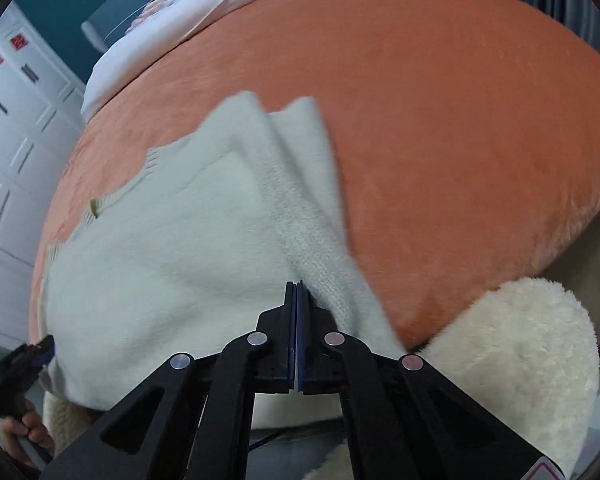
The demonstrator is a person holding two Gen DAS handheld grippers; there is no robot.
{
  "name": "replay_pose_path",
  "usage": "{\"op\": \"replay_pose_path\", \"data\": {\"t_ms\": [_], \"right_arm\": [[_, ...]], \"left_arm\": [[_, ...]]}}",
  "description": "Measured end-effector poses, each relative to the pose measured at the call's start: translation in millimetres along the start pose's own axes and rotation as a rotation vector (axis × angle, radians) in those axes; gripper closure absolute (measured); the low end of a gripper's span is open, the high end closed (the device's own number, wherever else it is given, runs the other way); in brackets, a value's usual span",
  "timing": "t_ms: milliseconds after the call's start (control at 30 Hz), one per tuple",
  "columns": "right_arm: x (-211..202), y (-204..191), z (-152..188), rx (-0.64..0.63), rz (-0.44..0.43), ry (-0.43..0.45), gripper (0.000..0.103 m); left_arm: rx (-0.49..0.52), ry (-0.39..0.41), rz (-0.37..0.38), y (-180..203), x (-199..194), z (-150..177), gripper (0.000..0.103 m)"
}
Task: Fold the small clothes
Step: 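Release the folded cardigan and open both grippers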
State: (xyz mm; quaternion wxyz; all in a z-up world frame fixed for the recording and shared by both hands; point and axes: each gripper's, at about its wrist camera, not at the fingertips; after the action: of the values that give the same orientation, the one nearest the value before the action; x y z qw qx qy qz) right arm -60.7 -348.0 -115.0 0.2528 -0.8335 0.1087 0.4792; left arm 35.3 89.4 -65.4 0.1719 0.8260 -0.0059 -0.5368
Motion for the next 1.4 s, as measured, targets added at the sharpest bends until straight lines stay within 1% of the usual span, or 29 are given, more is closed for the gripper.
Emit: {"op": "replay_pose_path", "data": {"t_ms": [33,67,100,133,167,200,233,267,300,333,367,400,500,533,600,633,700,733,767,867,967,1067,1100,1133,1167,1200,1267,1333,1400], "right_arm": [[-2.9,7.1,-0.2,0.033,-0.019,-0.004,0.103],[-7.7,4.8,-0.8,0.020,0.004,0.004,0.103],[-12.9,-2.5,-1.1,-0.016,0.029,0.021,0.103],[-17.8,-17.0,-0.6,-0.054,0.046,0.050,0.100],[-22.5,-27.0,0.3,-0.083,0.044,0.076,0.095],[-25.4,-30.9,1.5,-0.107,0.037,0.090,0.095],[-19.4,-39.3,0.6,-0.134,0.044,0.087,0.095],[-9.5,-40.7,0.2,-0.150,0.080,0.069,0.095],[1.7,-38.1,-0.6,-0.151,0.115,0.031,0.099],[11.6,-32.5,-0.5,-0.135,0.122,-0.010,0.102],[8.9,-30.0,-1.6,-0.111,0.115,-0.004,0.102],[1.7,-32.2,-2.6,-0.109,0.115,0.009,0.100],[-24.3,-53.6,-0.8,-0.164,0.055,0.075,0.099],[-25.4,-62.4,1.3,-0.193,0.044,0.077,0.099],[-16.3,-79.1,11.2,-0.262,0.051,0.056,0.099],[-4.4,-84.1,18.5,-0.296,0.079,0.032,0.099],[24.1,-83.6,31.3,-0.305,0.121,-0.056,0.101],[21.7,-84.6,32.4,-0.294,0.127,-0.045,0.100],[14.6,-91.2,30.7,-0.298,0.112,-0.032,0.095],[-11.0,-116.2,28.1,-0.325,-0.005,0.020,0.095],[-12.4,-146.7,33.3,-0.399,-0.086,0.010,0.095],[24.5,-164.9,54.3,-0.501,-0.047,-0.083,0.095],[39.6,-163.9,60.9,-0.511,-0.020,-0.111,0.099],[42.2,-161.5,66.5,-0.498,-0.014,-0.126,0.099],[39.1,-161.3,66.4,-0.480,-0.018,-0.126,0.099],[32.4,-163.8,63.9,-0.472,-0.027,-0.130,0.095],[14.6,-169.7,57.1,-0.456,-0.075,-0.105,0.095],[2.6,-178.0,48.6,-0.461,-0.110,-0.073,0.095],[-4.7,-188.9,43.1,-0.484,-0.106,-0.031,0.095]], "left_arm": [[0.017,0.002,-0.024,5.1,-0.9,0.2,0.079],[0.016,0.002,-0.035,9.9,-3.1,0.2,0.079],[0.004,-0.002,-0.029,13.2,-5.5,-0.4,0.078],[-0.004,-0.010,-0.023,15.0,-5.3,-0.8,0.074],[-0.006,-0.017,-0.023,15.9,-4.6,-1.2,0.072],[-0.001,-0.020,-0.029,15.7,-2.5,-1.5,0.071],[0.008,-0.022,-0.033,13.1,-0.3,-2.1,0.070],[0.015,-0.023,-0.034,11.4,1.9,-3.1,0.070],[0.021,-0.023,-0.036,11.8,2.2,-2.8,0.070],[0.025,-0.023,-0.039,12.2,1.9,-2.9,0.069],[0.026,-0.024,-0.042,12.1,2.3,-3.2,0.069],[0.027,-0.025,-0.044,11.7,2.2,-3.3,0.069],[0.027,-0.018,-0.050,13.9,4.9,-3.8,0.069],[0.029,-0.015,-0.055,14.6,5.2,-3.3,0.069],[0.030,-0.011,-0.061,15.8,4.4,-1.7,0.069],[0.032,-0.012,-0.061,16.0,4.4,-1.6,0.069],[0.035,-0.018,-0.058,15.3,3.6,-1.6,0.069],[0.035,-0.020,-0.055,14.5,2.6,-1.7,0.069],[0.037,-0.022,-0.052,13.9,2.4,-1.5,0.069],[0.037,-0.016,-0.051,13.6,1.7,1.1,0.069],[0.038,-0.010,-0.059,16.0,1.8,3.2,0.068],[0.032,-0.019,-0.042,13.4,0.8,4.1,0.068],[0.025,-0.026,-0.031,11.2,-0.4,3.8,0.068],[0.013,-0.031,-0.009,7.9,-3.3,4.2,0.068],[0.000,-0.033,0.008,4.9,-6.4,4.9,0.068],[-0.017,-0.034,0.027,1.1,-10.3,5.9,0.067],[-0.079,-0.017,0.079,-8.4,-21.5,6.5,0.063],[-0.119,0.014,0.099,-13.1,-29.9,2.4,0.051],[-0.133,0.030,0.092,-15.2,-31.9,-7.5,0.045]]}}
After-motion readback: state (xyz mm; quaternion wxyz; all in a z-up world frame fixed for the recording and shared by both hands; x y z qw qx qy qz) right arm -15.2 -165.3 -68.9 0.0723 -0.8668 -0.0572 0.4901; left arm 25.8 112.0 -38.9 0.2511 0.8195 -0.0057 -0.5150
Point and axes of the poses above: each gripper's, at about its wrist camera, not at the fingertips, and x roughly the way its jaws point, y to its right, z to its underside, and after that the axes turned 4 degrees about -x, right-handed
